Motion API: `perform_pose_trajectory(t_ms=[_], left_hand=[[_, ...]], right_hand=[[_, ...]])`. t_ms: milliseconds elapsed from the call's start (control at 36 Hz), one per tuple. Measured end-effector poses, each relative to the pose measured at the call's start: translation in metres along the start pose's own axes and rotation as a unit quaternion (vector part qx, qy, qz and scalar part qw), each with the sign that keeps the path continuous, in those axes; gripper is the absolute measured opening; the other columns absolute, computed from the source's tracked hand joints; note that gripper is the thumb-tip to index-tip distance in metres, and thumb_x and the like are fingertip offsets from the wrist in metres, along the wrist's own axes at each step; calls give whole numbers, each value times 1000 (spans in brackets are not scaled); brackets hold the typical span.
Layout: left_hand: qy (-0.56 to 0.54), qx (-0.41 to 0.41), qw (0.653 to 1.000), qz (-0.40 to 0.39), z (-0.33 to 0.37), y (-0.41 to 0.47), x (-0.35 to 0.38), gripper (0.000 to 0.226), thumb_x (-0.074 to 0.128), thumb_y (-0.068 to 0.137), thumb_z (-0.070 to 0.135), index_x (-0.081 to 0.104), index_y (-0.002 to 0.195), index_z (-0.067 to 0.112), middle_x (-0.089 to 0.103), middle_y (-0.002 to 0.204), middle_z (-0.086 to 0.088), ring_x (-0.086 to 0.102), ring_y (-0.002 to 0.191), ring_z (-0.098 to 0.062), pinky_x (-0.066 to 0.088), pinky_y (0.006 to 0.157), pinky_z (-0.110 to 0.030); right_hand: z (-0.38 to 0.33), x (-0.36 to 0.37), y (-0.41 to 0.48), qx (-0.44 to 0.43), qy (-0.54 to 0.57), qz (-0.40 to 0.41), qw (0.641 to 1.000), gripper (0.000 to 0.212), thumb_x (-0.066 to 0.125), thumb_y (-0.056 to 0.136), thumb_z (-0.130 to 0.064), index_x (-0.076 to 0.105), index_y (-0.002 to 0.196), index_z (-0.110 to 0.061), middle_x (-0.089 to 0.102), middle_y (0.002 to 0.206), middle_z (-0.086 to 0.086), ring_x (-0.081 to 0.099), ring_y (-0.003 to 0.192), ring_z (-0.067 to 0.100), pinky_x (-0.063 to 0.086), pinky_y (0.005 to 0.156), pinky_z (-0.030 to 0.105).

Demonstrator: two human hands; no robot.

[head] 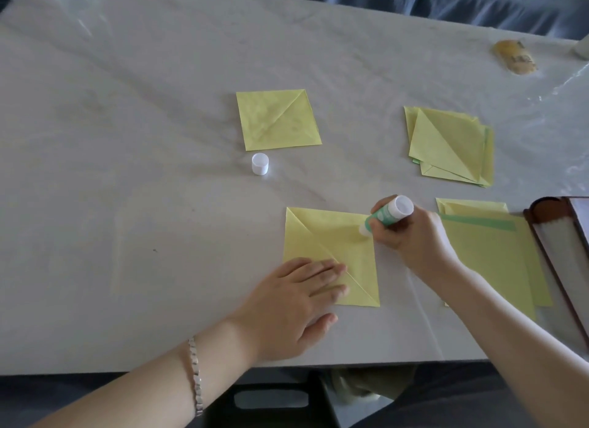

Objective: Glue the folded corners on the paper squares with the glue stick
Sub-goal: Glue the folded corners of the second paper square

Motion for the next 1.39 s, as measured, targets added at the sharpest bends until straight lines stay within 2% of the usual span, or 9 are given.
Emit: perform_pose_trajectory(t_ms=[194, 278, 444, 556, 667, 722, 833, 1222, 1389], left_hand=[[0, -12, 1000, -4, 1, 1, 4, 43, 36, 93, 35, 62, 123, 19, 53, 138, -1, 45, 131, -15, 26, 108, -29], [11, -27, 1000, 1, 5, 6, 5, 44, 36, 93, 35, 62, 122, 16, 55, 136, -2, 47, 129, -16, 26, 107, -28], [5, -41, 992, 120, -2, 16, -6, 30, 44, 86, 19, 71, 98, 14, 67, 118, -1, 61, 111, -16, 37, 94, -30], [21, -85, 975, 203, -34, 3, -22, 26, 49, 84, 20, 70, 97, 12, 67, 116, -1, 51, 112, -13, 36, 93, -31], [33, -114, 984, 134, -59, -13, -16, 36, 46, 85, 37, 57, 115, 19, 58, 132, 1, 38, 130, -16, 28, 103, -36], [17, -132, 985, 106, -65, -18, -14, 42, 45, 85, 43, 59, 118, 20, 55, 135, 2, 34, 133, -16, 25, 105, -37], [-3, -145, 985, 98, -66, -20, -15, 48, 45, 83, 48, 58, 120, 21, 53, 137, 4, 31, 135, -15, 22, 106, -36], [3, -132, 986, 99, -67, -22, -19, 63, 47, 74, 60, 59, 122, 20, 52, 138, 5, 33, 134, -17, 22, 106, -37], [5, -128, 989, 75, -69, -23, -18, 68, 46, 74, 64, 54, 127, 22, 48, 142, 5, 29, 136, -16, 17, 108, -35]], right_hand=[[-2, -12, 6, 14, 27, 120, 992, 12, 69, 79, -14, 60, 84, -20, 56, 67, -12, 51, 57, -10, 37, 55, 4], [-8, -20, 0, 11, 33, 149, 988, 18, 60, 69, -29, 59, 85, -20, 53, 63, -14, 50, 53, -8, 36, 51, 4], [-23, -19, -11, -4, 26, 125, 992, 11, 56, 68, -32, 57, 77, -27, 51, 54, -14, 50, 51, -5, 36, 50, 5], [-30, -5, -21, -1, 36, 65, 997, 12, 63, 78, -28, 57, 68, -31, 60, 55, -16, 50, 50, 4, 36, 46, 10], [-37, 19, -25, 9, 25, 25, 999, 16, 62, 79, -23, 56, 66, -30, 53, 52, -6, 45, 45, 8, 35, 44, 14], [-41, 32, -25, 12, 12, 3, 1000, 10, 63, 79, -25, 60, 71, -20, 49, 52, -3, 40, 45, 8, 32, 44, 16], [-49, 51, -24, -4, -6, -26, 1000, 25, 63, 80, -26, 60, 82, -1, 41, 51, -3, 38, 50, 8, 32, 47, 17], [-49, 55, -32, -43, -21, -24, 999, 14, 69, 76, -19, 56, 77, -14, 41, 51, -7, 36, 52, 12, 39, 54, 34], [-22, 29, -40, -8, -20, 10, 1000, 13, 70, 76, -17, 57, 76, -20, 54, 59, 1, 43, 53, 12, 39, 52, 22]])
Point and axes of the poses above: each hand's wrist, its own y-axis towards the middle knuckle, its own x-axis out of the palm, z = x × y, the point moved 3 cm from there along y, towards the middle knuckle
